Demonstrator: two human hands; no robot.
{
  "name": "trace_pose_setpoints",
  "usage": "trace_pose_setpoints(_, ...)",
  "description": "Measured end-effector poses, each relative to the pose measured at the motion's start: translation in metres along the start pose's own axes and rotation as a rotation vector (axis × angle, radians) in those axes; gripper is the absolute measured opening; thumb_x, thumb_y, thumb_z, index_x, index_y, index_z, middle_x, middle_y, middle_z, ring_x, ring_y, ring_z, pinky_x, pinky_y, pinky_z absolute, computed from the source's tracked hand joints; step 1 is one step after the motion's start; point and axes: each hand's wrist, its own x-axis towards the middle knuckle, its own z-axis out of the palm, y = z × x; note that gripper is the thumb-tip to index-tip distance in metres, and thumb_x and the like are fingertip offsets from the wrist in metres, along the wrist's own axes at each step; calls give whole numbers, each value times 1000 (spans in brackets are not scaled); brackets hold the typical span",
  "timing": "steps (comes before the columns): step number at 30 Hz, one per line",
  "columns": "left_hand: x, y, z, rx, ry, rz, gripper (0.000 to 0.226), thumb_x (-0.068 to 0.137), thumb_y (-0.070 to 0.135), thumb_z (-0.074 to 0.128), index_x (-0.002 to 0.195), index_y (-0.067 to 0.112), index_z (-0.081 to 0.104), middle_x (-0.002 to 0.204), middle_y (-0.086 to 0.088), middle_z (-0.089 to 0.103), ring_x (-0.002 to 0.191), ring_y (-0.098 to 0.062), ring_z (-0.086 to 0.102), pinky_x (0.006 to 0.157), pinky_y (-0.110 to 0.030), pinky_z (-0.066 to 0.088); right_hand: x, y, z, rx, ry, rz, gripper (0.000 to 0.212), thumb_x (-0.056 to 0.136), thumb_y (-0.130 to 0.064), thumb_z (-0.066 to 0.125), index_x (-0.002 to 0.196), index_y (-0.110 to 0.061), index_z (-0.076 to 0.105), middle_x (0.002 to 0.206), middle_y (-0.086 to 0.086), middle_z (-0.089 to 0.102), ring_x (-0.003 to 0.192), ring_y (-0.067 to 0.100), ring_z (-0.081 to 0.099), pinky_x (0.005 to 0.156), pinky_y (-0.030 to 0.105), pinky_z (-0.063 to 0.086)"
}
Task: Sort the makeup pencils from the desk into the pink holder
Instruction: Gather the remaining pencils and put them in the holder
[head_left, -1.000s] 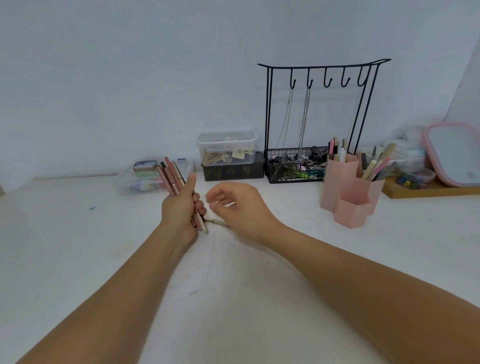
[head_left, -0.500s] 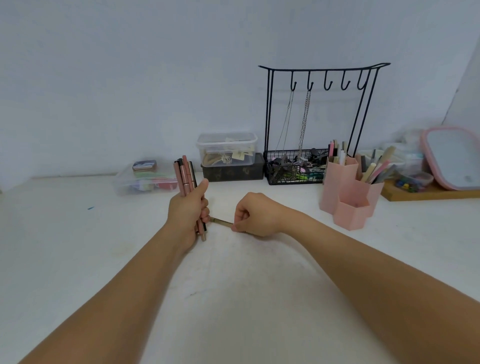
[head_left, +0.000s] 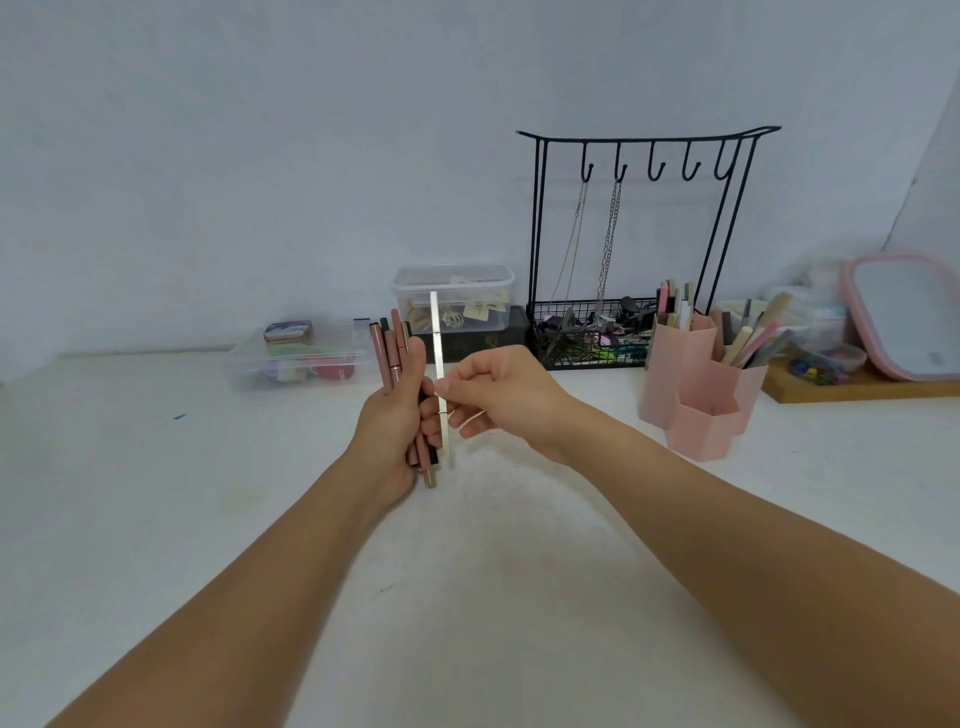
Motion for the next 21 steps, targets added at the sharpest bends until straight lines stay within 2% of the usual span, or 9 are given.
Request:
trace_pose_setpoints(3, -2, -2, 0, 19, -30, 19, 79, 42, 87, 76, 73, 16, 62, 53, 0, 53, 46, -13, 49, 47, -27, 42, -2, 2, 8, -53, 36, -35, 13, 88, -16, 76, 88, -4, 75, 69, 4, 71, 58, 6, 64, 55, 21, 54)
trace_pose_setpoints(6, -1, -5, -2, 36, -30, 54, 94, 30, 86, 84, 82, 11, 66, 62, -9, 60, 57, -21, 56, 58, -34, 46, -3, 4, 13, -49, 66, -60, 12, 88, -12, 76, 90, 0, 76, 66, 3, 69, 55, 5, 63, 54, 19, 53)
trace_pose_setpoints(8, -1, -5, -2, 46, -34, 68, 100, 29, 83, 87, 91, 6, 68, 76, -20, 65, 71, -32, 60, 73, -46, 56, -5, 4, 15, -15, 77, -67, 7, 87, -8, 75, 87, -1, 76, 62, 2, 70, 54, 6, 64, 55, 19, 54)
trace_pose_setpoints(10, -3, -4, -2, 35, -45, 77, 102, 32, 78, 90, 99, 4, 69, 98, -25, 69, 88, -38, 64, 94, -58, 54, -6, 5, 17, 28, 77, -66, 6, 87, -4, 74, 82, -4, 76, 59, 0, 70, 53, 7, 65, 55, 19, 54)
trace_pose_setpoints(11, -3, -4, -3, 27, -49, 86, 102, 32, 75, 92, 100, 3, 69, 100, -25, 70, 90, -37, 67, 95, -57, 55, -6, 5, 19, 46, 86, -60, 9, 87, -3, 74, 78, -6, 75, 58, 0, 70, 53, 7, 66, 56, 19, 55)
trace_pose_setpoints(12, -2, -4, -4, 24, -51, 93, 99, 34, 73, 93, 100, 3, 69, 97, -24, 71, 87, -35, 70, 88, -51, 60, -7, 6, 21, 61, 98, -49, 11, 86, -3, 74, 76, -8, 75, 59, 1, 70, 54, 9, 66, 56, 20, 55)
trace_pose_setpoints(15, -2, -5, -5, 4, -49, 89, 84, 45, 62, 91, 101, 3, 68, 87, -16, 75, 72, -23, 75, 61, -32, 61, -8, 11, 28, 127, 127, -10, 12, 86, -2, 74, 75, -7, 73, 64, 8, 70, 57, 15, 68, 57, 22, 57)
trace_pose_setpoints(19, -3, -7, -4, -6, -58, 56, 57, 60, 47, 90, 93, 5, 71, 81, -13, 76, 65, -20, 74, 54, -26, 56, -8, 14, 32, 79, 158, -29, 14, 86, 1, 73, 74, -5, 70, 66, 14, 69, 58, 19, 69, 59, 27, 59)
trace_pose_setpoints(21, -2, -7, -3, -29, -42, 45, 53, 65, 43, 88, 95, 2, 72, 85, -16, 76, 66, -20, 74, 51, -25, 54, -7, 15, 32, 14, 174, -74, 13, 85, 4, 72, 75, -4, 69, 65, 12, 67, 55, 18, 67, 58, 27, 59)
